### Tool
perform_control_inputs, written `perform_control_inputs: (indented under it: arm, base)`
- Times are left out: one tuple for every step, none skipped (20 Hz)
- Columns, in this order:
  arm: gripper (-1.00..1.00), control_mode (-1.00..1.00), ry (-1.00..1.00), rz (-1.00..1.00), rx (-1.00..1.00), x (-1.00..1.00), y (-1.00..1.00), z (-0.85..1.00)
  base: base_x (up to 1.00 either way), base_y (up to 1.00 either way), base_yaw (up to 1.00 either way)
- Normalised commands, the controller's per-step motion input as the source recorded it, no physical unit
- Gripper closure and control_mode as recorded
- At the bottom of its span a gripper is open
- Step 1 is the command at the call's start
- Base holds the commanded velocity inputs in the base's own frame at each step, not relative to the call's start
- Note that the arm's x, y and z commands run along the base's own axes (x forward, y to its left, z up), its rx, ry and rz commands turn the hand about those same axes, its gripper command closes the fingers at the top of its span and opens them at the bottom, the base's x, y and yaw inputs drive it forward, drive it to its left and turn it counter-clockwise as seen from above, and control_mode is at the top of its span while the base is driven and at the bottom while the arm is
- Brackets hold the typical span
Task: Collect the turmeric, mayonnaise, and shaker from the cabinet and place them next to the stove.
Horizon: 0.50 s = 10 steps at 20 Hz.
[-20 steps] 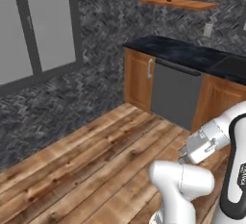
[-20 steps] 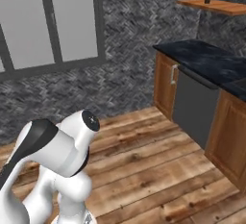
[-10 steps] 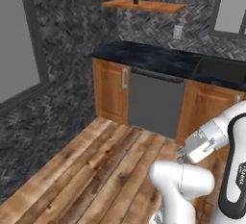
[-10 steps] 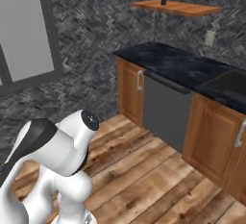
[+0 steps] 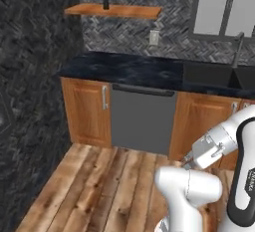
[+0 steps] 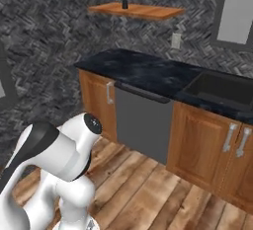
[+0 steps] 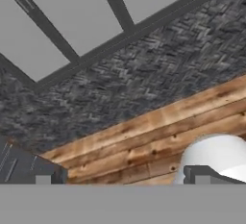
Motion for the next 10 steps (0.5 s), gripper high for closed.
perform_control_inputs:
  arm:
    - [-1.0, 1.0, 0.0, 0.0, 0.0, 0.0, 0.0, 0.0]
    - [-1.0, 1.0, 0.0, 0.0, 0.0, 0.0, 0.0, 0.0]
    - [-1.0, 1.0, 0.0, 0.0, 0.0, 0.0, 0.0, 0.0]
    - [-1.0, 1.0, 0.0, 0.0, 0.0, 0.0, 0.0, 0.0]
    - [-1.0, 1.0, 0.0, 0.0, 0.0, 0.0, 0.0, 0.0]
    - [-1.0, 1.0, 0.0, 0.0, 0.0, 0.0, 0.0, 0.0]
    - [-1.0, 1.0, 0.0, 0.0, 0.0, 0.0, 0.0, 0.0]
    - [-1.0, 1.0, 0.0, 0.0, 0.0, 0.0, 0.0, 0.0]
    - [-1.0, 1.0, 0.0, 0.0, 0.0, 0.0, 0.0, 0.0]
    - [-1.0, 1.0, 0.0, 0.0, 0.0, 0.0, 0.0, 0.0]
  base:
    - [0.93, 0.59, -0.44]
    - [0.95, 0.63, -0.43]
    - [0.98, 0.68, -0.42]
    - [1.0, 0.7, -0.41]
    - [1.0, 0.7, -0.41]
    - [1.0, 0.7, -0.4]
    - [1.0, 0.65, -0.4]
    - [1.0, 0.65, -0.4]
    - [1.0, 0.61, -0.4]
    - [1.0, 0.56, -0.39]
